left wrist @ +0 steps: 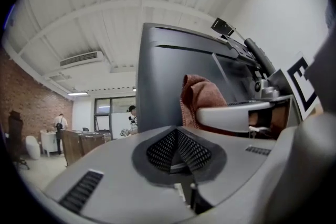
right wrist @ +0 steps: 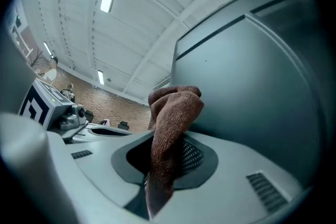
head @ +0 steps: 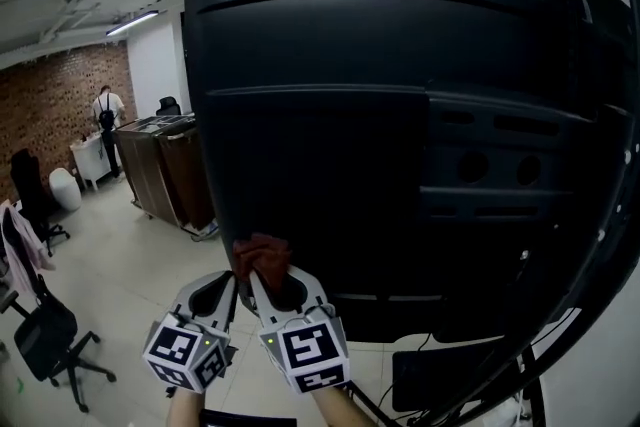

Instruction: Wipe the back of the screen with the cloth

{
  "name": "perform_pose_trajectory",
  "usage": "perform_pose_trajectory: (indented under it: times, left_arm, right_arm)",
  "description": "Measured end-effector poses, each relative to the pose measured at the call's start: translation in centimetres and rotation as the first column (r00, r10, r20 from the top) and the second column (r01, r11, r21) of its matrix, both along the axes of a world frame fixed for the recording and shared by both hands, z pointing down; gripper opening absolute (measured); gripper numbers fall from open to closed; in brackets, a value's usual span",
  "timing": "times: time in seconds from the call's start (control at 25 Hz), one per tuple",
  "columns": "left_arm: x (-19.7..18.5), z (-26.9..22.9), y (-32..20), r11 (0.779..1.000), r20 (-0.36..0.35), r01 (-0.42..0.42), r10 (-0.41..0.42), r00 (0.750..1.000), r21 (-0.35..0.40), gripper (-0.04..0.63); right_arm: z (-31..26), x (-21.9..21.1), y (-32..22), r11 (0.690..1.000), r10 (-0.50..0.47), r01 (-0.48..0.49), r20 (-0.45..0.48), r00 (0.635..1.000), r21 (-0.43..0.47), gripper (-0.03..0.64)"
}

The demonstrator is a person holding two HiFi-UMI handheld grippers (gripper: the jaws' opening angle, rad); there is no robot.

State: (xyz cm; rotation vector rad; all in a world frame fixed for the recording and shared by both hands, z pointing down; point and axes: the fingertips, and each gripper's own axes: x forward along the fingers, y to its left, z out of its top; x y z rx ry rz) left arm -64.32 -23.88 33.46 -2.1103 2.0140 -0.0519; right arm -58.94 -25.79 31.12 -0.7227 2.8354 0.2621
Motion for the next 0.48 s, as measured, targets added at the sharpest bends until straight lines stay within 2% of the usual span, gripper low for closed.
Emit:
perform_pose_trajectory:
  times: [0.12, 0.24, 0.36, 0.48]
  left_arm:
    - [-2.2, 1.4, 0.7, 0.998, -0.010, 0.059, -0.059, 0.998, -0.030, 0.014]
    - [-3.2, 2.5, 0.8, 0.996, -0.029, 0.077, -0.079, 0.996, -0.051, 0.014]
    - [-2.9, 3.4, 0.4, 0.996, -0.037, 0.068, -0.070, 0.997, -0.066, 0.014]
    - [-1.3, 3.7, -0.1, 0.996, -0.036, 0.033, -0.036, 0.999, -0.080, 0.014]
  right_arm:
    - [1.2, -2.1, 0.1, 0.999, -0.023, 0.024, 0.014, 1.000, -0.031, 0.071]
    - [2.3, -3.6, 0.2, 0.999, -0.030, 0.029, -0.015, 0.999, -0.024, 0.071]
    - [3.2, -3.6, -0.1, 1.000, -0.017, 0.016, -0.035, 0.999, -0.026, 0.071]
    - [3.6, -1.8, -1.0, 0.999, 0.018, -0.019, -0.030, 0.999, -0.037, 0.071]
